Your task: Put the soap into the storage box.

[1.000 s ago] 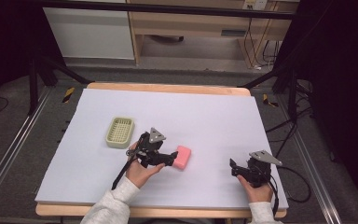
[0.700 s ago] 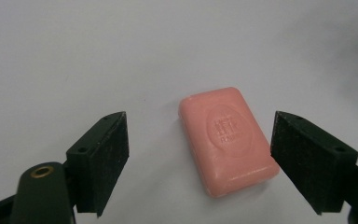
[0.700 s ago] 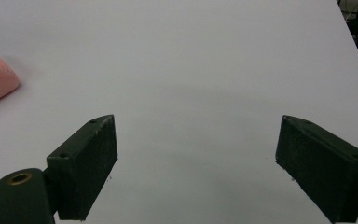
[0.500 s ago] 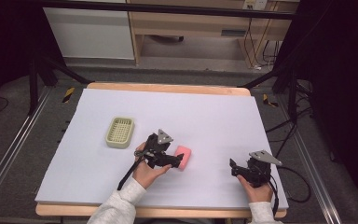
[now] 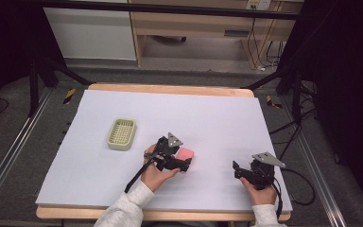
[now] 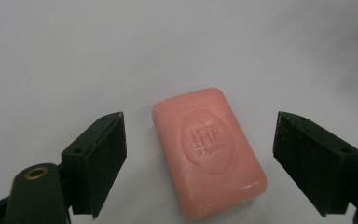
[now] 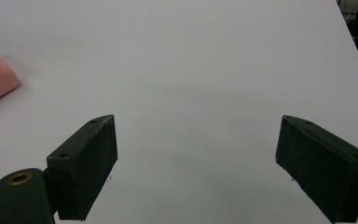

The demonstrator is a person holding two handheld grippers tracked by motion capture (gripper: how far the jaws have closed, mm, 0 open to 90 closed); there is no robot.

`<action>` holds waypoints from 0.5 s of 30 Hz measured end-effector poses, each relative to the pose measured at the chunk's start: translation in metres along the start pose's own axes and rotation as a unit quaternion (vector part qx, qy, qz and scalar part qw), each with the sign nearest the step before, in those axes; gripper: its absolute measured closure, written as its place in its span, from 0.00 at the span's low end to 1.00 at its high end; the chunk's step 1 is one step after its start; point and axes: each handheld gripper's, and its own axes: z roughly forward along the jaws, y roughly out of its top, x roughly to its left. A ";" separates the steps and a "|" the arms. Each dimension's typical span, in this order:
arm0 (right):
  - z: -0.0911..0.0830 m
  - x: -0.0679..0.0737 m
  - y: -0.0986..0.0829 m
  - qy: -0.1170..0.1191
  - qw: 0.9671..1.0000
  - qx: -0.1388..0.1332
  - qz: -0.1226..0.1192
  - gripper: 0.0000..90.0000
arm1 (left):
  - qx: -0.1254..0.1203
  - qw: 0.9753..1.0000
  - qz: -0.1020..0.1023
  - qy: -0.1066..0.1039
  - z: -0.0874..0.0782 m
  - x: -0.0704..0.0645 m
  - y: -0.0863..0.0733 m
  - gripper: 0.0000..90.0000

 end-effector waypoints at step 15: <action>0.000 0.000 0.000 0.002 1.000 0.002 0.000 0.14 | 0.023 1.000 0.001 0.005 0.019 -0.006 -0.001 0.19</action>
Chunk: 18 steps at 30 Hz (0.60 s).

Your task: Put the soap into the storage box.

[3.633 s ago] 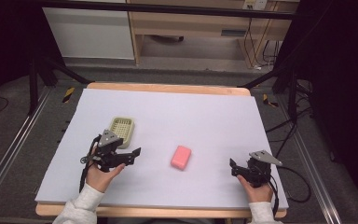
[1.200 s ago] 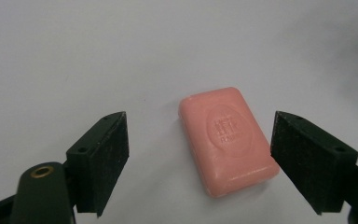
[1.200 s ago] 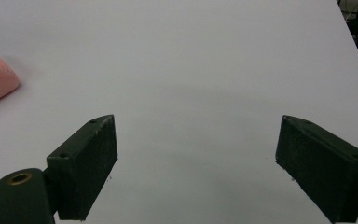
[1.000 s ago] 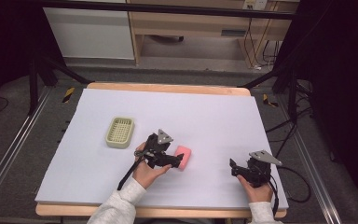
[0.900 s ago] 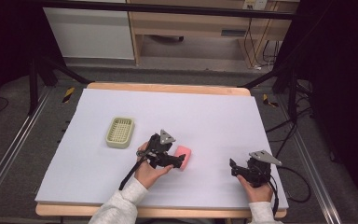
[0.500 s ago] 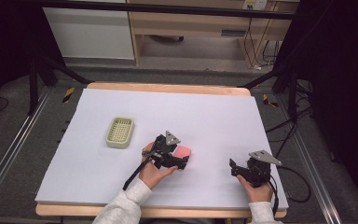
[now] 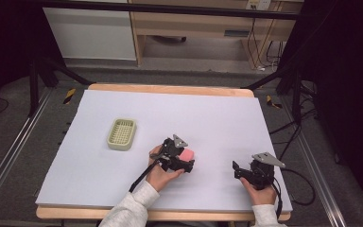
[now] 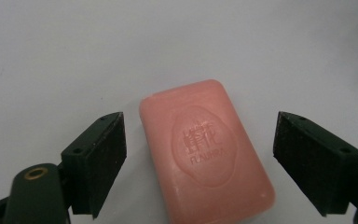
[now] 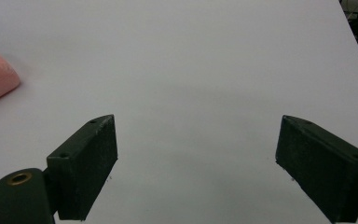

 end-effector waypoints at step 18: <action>0.001 0.000 0.000 0.002 1.000 0.002 0.000 0.14 | 0.031 0.999 -0.004 0.003 0.016 -0.004 -0.006 0.26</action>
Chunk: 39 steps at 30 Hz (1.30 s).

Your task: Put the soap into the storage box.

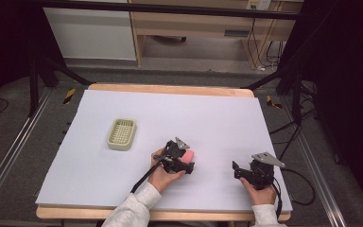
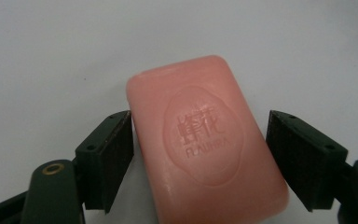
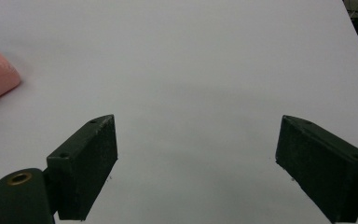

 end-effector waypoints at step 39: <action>0.001 0.000 0.000 0.005 1.000 0.004 0.000 0.14 | 0.008 1.000 -0.004 -0.004 -0.004 0.004 0.000 0.41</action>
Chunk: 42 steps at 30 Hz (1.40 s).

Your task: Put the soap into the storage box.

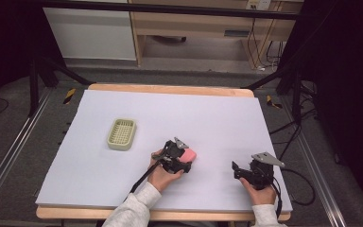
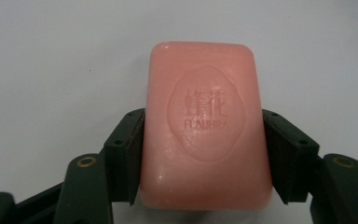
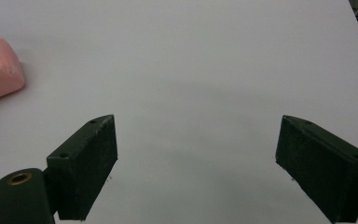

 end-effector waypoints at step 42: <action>0.002 0.003 0.000 0.000 1.000 0.003 -0.004 0.14 | -0.052 0.998 -0.023 0.018 -0.096 0.058 -0.013 0.41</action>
